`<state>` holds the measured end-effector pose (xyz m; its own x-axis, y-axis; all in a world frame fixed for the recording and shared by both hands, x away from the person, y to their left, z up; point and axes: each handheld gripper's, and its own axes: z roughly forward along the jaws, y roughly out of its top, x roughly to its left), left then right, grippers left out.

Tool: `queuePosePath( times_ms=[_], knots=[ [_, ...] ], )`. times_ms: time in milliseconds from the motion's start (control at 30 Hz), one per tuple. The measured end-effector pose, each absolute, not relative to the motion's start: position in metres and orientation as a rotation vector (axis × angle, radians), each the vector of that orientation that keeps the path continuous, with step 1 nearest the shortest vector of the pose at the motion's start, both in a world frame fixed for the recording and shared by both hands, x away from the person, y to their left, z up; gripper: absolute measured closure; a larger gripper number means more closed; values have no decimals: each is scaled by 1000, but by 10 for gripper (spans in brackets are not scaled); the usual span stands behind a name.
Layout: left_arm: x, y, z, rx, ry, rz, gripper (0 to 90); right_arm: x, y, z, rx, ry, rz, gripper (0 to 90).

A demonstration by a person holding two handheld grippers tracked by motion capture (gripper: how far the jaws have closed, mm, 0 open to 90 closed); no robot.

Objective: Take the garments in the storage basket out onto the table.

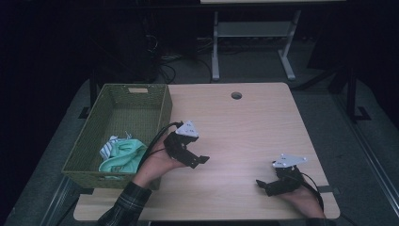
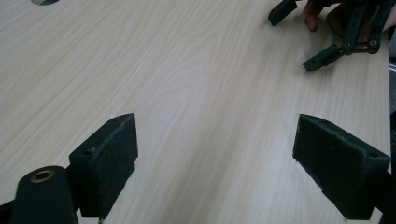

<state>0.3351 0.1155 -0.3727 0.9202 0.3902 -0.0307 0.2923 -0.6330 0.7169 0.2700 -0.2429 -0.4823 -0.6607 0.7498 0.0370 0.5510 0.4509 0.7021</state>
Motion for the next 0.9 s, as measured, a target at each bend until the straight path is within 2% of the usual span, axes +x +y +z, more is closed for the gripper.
queuePosePath(
  times_ms=[900],
  knots=[
    [340, 144, -352, 2278, 504, 228, 133, 270, -243, -482, 1111, 2426, 1021, 16]
  ],
)
